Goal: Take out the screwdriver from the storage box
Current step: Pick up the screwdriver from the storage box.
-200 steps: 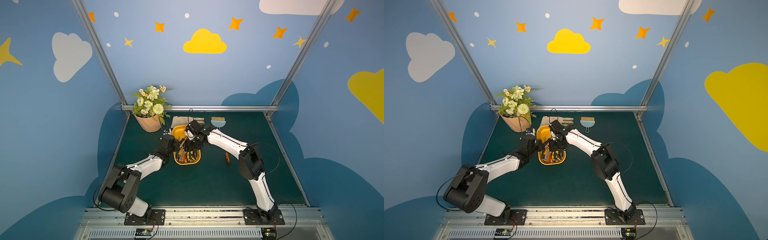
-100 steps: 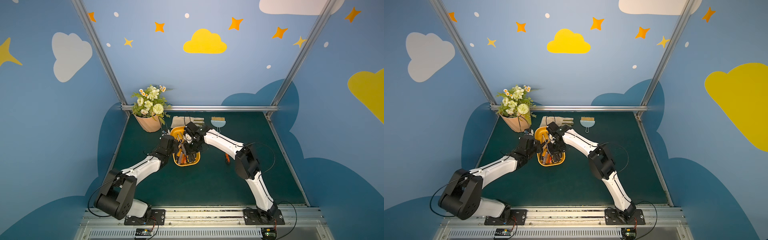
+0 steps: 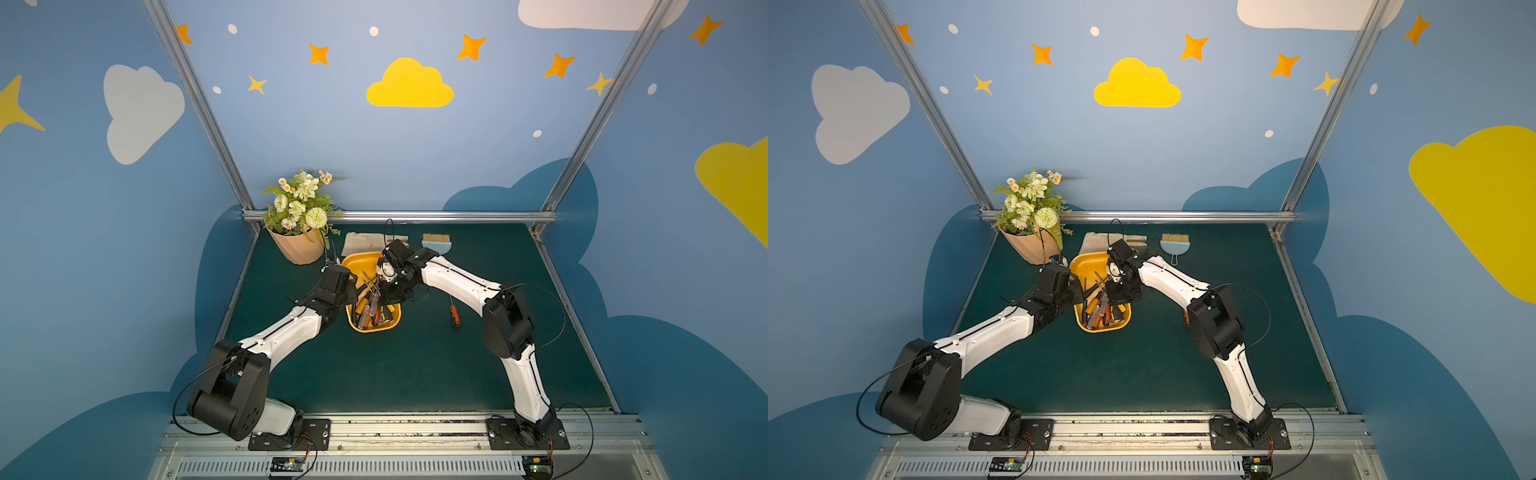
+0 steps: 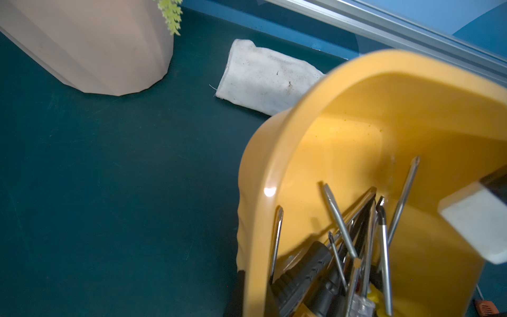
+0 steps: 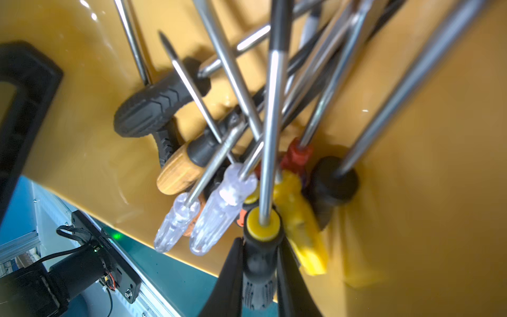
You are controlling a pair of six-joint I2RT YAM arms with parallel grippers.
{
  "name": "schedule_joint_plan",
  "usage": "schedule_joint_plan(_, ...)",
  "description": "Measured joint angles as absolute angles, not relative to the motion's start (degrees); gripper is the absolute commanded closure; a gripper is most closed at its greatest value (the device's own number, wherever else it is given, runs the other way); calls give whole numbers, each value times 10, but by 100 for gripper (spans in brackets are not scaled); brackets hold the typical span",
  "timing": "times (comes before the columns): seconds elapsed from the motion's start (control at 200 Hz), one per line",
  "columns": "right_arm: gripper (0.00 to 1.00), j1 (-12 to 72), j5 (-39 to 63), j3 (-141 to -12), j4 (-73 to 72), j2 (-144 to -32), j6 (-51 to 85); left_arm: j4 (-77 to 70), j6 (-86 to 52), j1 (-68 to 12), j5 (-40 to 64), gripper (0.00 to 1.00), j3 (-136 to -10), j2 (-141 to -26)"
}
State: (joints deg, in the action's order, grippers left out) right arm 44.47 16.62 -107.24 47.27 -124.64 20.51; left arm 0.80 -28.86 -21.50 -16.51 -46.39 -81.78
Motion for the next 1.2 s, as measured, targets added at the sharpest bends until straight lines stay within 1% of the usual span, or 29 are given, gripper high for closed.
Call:
schedule_joint_plan(0.586,100,438,175,-1065,470,-1237,191,13,-318,-204,-189,98,-493,-877)
schedule_joint_plan(0.826,100,435,177,-1065,466,-1211,191,12,-327,-203,-189,98,-499,-891)
schedule_joint_plan(1.197,100,432,204,-1065,448,-1213,203,12,-330,-199,-169,97,-506,-897)
